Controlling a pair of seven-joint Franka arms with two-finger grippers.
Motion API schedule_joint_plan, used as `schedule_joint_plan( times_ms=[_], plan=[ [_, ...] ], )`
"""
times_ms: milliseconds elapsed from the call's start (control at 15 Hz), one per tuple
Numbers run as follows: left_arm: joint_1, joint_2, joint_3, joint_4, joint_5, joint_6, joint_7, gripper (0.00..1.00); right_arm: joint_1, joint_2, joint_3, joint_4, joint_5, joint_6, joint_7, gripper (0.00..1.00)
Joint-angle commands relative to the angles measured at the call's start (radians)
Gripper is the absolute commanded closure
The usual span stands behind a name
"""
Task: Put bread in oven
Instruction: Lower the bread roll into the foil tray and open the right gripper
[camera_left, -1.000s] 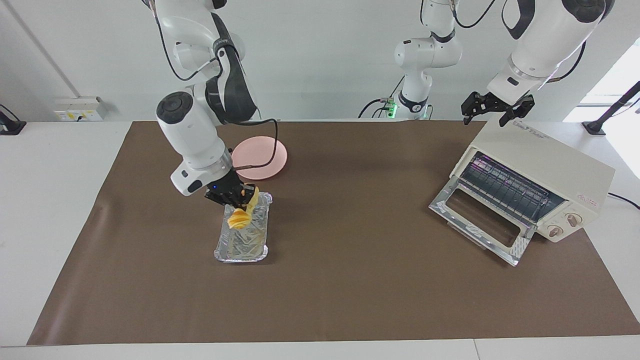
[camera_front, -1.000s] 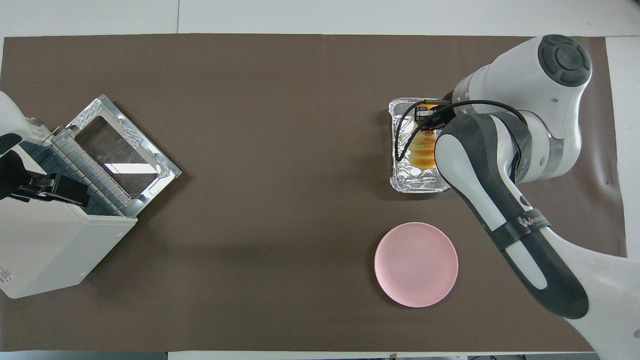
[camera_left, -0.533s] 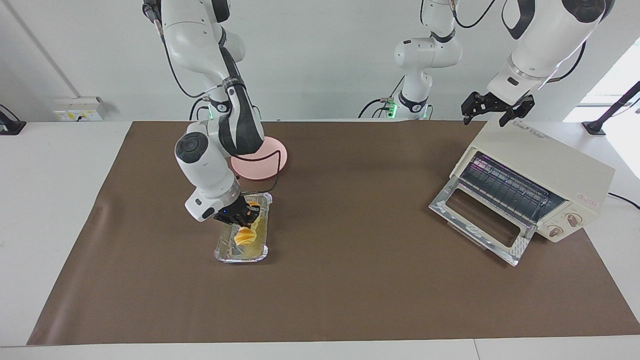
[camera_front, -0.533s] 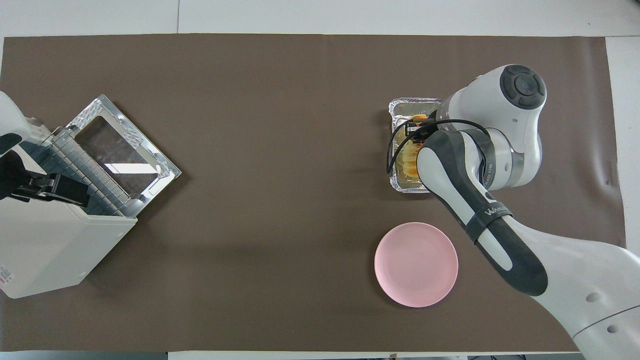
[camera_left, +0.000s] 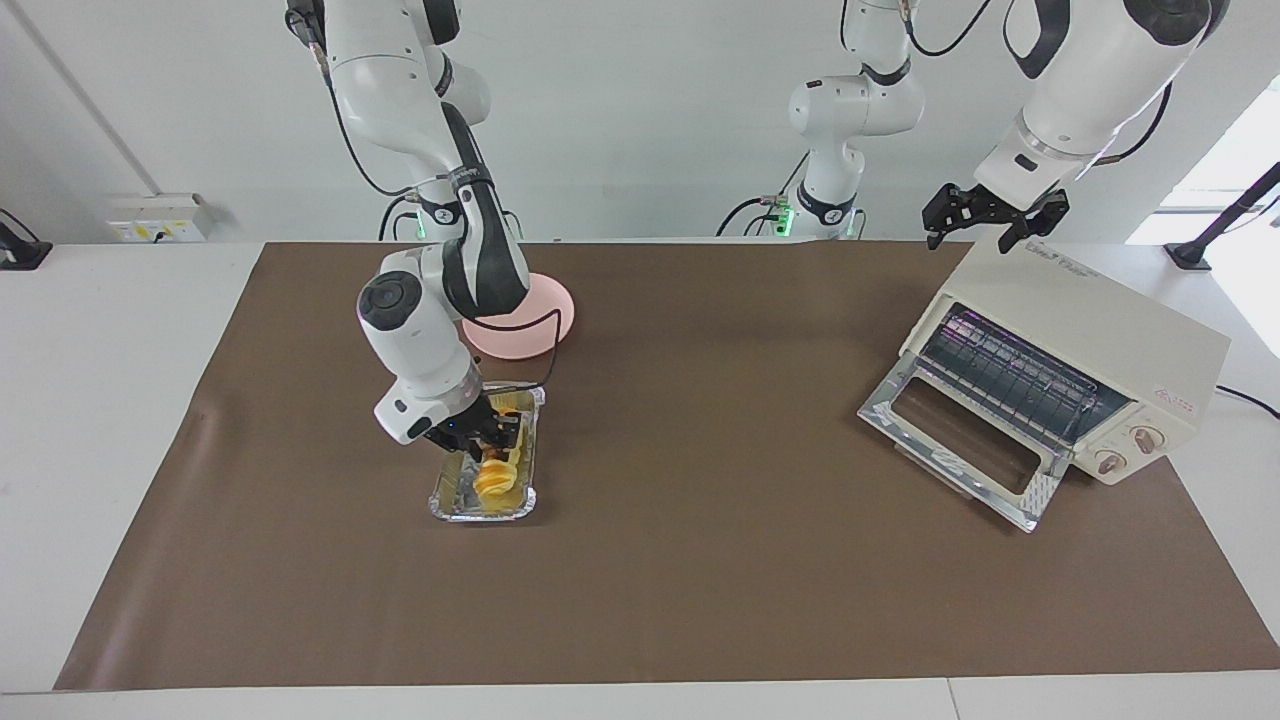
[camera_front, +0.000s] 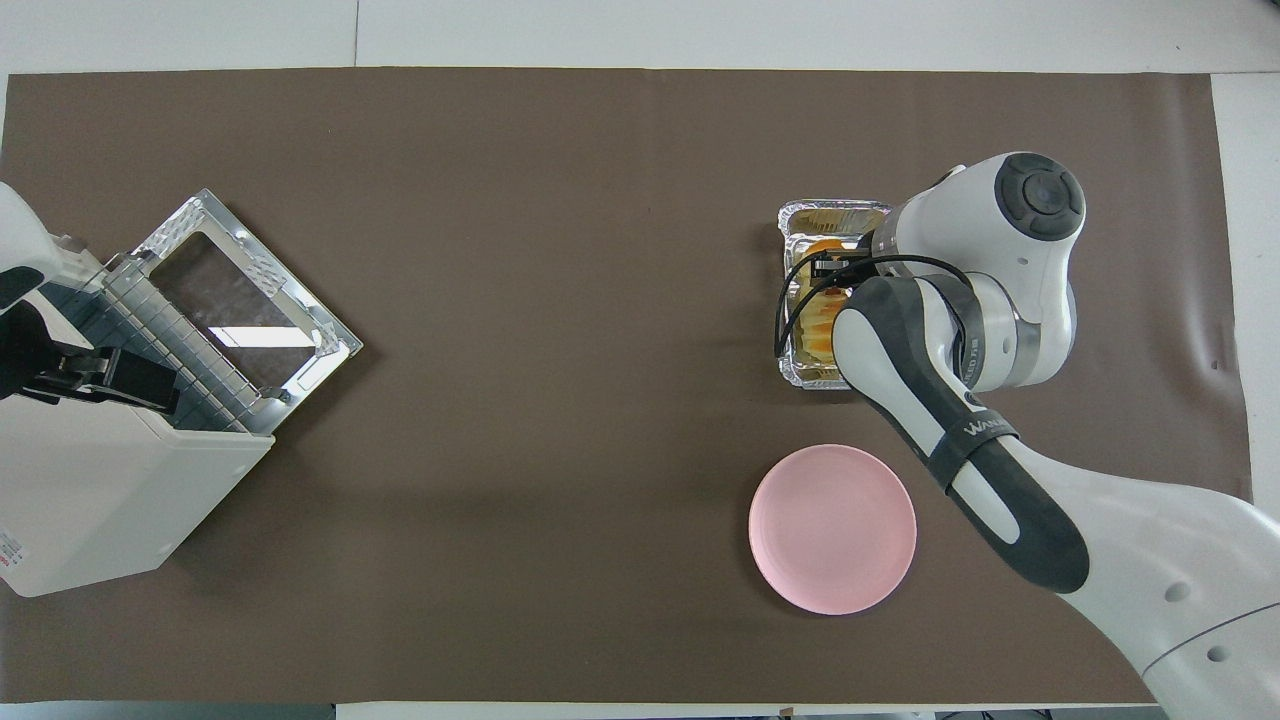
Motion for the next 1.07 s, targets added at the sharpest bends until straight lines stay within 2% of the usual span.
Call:
schedule_joint_plan(
  times_ms=[0,133,400,600,667,733,867,933,1000],
  plan=[
    [0.003,-0.016,0.002,-0.002,-0.007,-0.016,-0.003,0.0,-0.046,-0.017,0.008,0.09,0.01,-0.109,-0.043,0.0],
    [0.003,-0.016,0.002,-0.002,-0.007,-0.016,-0.003,0.0,-0.089,-0.026,0.008,0.083,0.018,-0.123,-0.069,0.0],
    [0.003,-0.016,0.002,-0.002,-0.007,-0.016,-0.003,0.0,-0.123,-0.046,0.009,-0.032,0.026,-0.085,-0.077,0.0],
    [0.003,-0.016,0.002,-0.002,-0.007,-0.016,-0.003,0.0,-0.123,-0.041,0.008,-0.074,0.128,-0.057,-0.069,0.0],
    [0.003,-0.016,0.002,-0.002,-0.007,-0.016,-0.003,0.0,-0.123,-0.041,0.009,-0.084,0.131,-0.054,-0.072,0.07],
    [0.003,-0.016,0.002,-0.002,-0.007,-0.016,-0.003,0.0,-0.123,-0.043,0.008,-0.092,0.131,-0.054,-0.076,0.21],
    [0.003,-0.016,0.002,-0.002,-0.007,-0.016,-0.003,0.0,-0.123,-0.044,0.008,-0.101,0.131,-0.054,-0.078,0.78],
    [0.003,-0.016,0.002,-0.002,-0.007,-0.016,-0.003,0.0,-0.123,-0.046,0.008,-0.104,0.131,-0.054,-0.078,1.0],
    [0.003,-0.016,0.002,-0.002,-0.007,-0.016,-0.003,0.0,-0.123,-0.045,0.008,-0.104,0.131,-0.054,-0.078,1.0]
  ],
)
